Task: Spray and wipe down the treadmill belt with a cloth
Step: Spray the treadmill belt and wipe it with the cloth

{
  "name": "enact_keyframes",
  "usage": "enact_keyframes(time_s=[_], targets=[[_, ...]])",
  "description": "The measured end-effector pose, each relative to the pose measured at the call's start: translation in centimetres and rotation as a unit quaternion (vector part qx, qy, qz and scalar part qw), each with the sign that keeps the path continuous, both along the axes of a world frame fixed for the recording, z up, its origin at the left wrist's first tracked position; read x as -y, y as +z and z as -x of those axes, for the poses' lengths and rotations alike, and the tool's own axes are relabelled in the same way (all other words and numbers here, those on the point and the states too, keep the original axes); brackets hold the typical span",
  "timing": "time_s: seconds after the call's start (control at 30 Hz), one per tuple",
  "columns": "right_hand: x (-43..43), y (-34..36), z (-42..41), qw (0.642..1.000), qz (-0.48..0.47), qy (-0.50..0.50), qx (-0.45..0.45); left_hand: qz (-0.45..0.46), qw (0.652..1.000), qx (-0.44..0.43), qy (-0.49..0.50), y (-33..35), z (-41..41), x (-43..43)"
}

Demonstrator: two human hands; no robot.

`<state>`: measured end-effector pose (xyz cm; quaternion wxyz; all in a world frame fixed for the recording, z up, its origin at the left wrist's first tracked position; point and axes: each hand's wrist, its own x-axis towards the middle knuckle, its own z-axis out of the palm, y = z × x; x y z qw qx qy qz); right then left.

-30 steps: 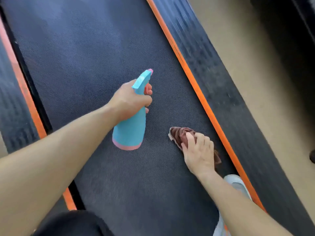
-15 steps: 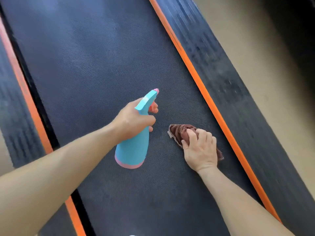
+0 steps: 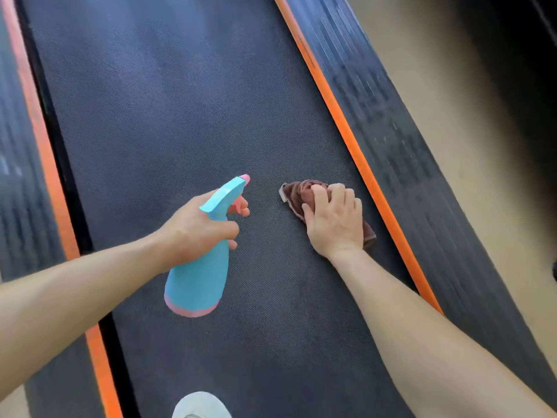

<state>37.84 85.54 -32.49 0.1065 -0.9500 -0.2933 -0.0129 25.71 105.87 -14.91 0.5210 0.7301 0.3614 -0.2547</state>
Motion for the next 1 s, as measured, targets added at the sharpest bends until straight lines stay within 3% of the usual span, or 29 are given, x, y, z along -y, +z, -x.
enact_keyframes(time_s=[0.17,0.4,0.7,0.9,1.0], targets=[[-2.5,0.8,-4.2,1.000,0.020,-0.017,0.005,-0.013,0.999,0.025,-0.019,-0.7,-0.3,1.0],[2.9,0.6,2.5,0.999,0.019,-0.027,-0.009,0.008,0.999,0.036,-0.009,-1.1,-2.2,1.5],[-5.6,1.0,-7.5,0.999,0.034,-0.021,-0.004,0.006,0.999,0.051,0.005,-1.9,-2.4,0.9],[2.3,1.0,1.0,0.999,0.031,-0.014,0.002,0.014,0.999,0.047,0.023,-1.2,-1.6,0.4],[2.7,0.7,-0.6,0.997,0.053,0.040,0.024,0.024,0.998,0.050,0.039,-0.7,-1.5,0.2]])
